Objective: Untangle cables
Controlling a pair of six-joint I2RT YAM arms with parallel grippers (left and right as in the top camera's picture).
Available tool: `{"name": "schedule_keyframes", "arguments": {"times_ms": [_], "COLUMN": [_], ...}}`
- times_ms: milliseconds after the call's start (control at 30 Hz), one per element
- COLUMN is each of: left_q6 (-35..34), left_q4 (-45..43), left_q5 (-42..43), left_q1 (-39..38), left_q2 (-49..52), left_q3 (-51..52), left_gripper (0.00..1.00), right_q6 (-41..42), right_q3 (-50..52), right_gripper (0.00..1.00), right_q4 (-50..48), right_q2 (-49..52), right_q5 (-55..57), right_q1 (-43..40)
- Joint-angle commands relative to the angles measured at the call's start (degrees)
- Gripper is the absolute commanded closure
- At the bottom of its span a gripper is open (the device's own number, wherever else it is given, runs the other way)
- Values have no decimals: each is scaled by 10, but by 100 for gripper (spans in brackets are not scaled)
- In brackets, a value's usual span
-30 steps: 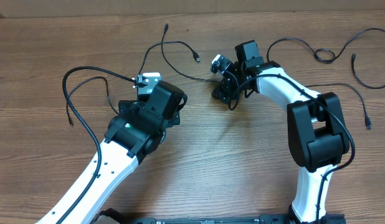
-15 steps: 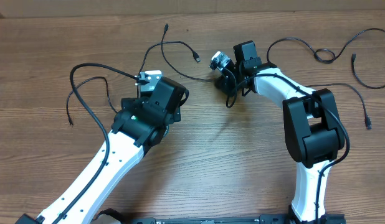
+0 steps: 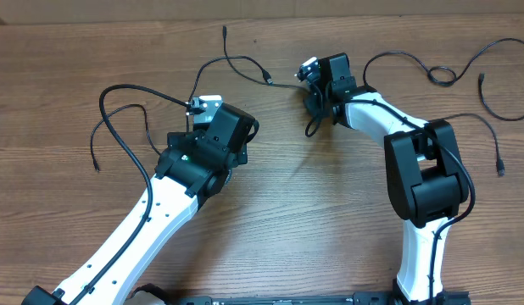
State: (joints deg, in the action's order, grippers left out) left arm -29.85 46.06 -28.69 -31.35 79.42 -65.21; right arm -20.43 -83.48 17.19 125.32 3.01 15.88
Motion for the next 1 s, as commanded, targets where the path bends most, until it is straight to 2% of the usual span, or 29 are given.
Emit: {"name": "schedule_keyframes", "arguments": {"times_ms": [0,300,700,867,967], "left_q6": [3,3,3,3,3], "left_q4": [-8,-27,-52,-54,-59], "left_q5": [-2,-2,-2,-2,-2], "left_q1": [3,3,5,6,6], "left_q2": [1,1,1,1,1], "left_q3": [0,0,0,0,0], "left_gripper": [0,0,1,0,0], "right_q6": [72,160,214,236,236], "right_q3": [-3,-3,-3,-3,-3], "right_gripper": [96,96,96,96,96], "right_q4": [-12,-7,50,112,113], "right_q2": [-26,-91,-148,-176,-210], "right_q5": [93,115,103,66,66], "right_q1": [-34,-153,-317,-355,-359]}}
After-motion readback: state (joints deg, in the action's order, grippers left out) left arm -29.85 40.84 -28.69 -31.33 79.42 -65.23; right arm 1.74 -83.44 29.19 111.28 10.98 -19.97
